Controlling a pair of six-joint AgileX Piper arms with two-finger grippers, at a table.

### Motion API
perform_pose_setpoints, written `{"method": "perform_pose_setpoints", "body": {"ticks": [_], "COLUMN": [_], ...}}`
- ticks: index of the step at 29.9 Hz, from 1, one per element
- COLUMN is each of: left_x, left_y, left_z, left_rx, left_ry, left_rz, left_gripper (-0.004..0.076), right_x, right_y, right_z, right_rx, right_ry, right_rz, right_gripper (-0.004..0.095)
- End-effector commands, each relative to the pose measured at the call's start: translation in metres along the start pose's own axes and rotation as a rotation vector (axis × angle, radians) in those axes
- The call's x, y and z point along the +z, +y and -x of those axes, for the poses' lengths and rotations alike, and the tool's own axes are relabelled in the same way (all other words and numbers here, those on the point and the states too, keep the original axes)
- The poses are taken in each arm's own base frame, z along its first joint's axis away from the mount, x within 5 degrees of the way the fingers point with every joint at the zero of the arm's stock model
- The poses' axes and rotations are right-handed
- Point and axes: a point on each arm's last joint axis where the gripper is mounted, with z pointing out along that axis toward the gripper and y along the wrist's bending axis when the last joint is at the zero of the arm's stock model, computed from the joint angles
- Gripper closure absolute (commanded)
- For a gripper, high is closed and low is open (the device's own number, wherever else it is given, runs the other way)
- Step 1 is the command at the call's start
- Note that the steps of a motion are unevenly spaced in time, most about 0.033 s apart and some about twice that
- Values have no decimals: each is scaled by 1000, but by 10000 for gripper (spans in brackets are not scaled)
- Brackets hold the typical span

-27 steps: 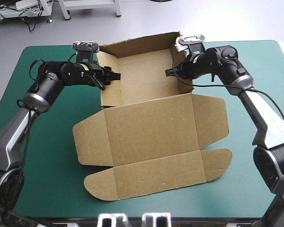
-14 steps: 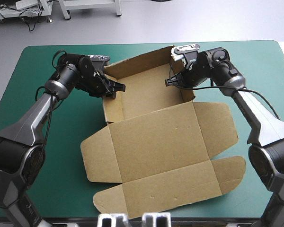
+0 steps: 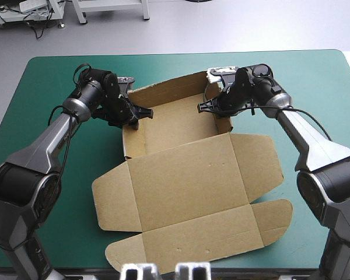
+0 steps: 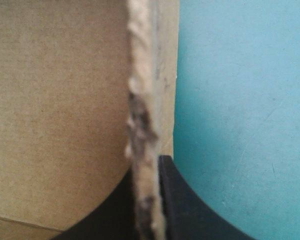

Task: Fold the box

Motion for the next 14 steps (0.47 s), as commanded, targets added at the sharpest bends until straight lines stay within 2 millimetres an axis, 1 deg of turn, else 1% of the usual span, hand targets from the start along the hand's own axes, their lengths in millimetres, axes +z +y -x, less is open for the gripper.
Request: {"method": "perform_pose_setpoints", "body": {"ticks": [1, 5, 9, 10, 14], "left_x": [-29, -29, -28, -27, -12], "left_y": [-15, -16, -17, -17, -18], "left_z": [1, 4, 9, 10, 10], "left_rx": [-4, 45, 61, 66, 96], "left_ry": [-89, -125, -174, -173, -80], "left_rz": [-92, -101, -108, -107, -91], "left_gripper": [522, 732, 734, 734, 734], "right_x": [-37, -37, -37, -37, -32], "right_y": [15, 3, -13, -13, -14], "right_z": [13, 9, 4, 3, 1], "right_rx": [52, 12, -42, -49, -54], "right_ry": [-158, -101, -33, -25, 14], "right_rz": [113, 61, -33, -39, -31], "right_gripper": [932, 932, 932, 932, 932]}}
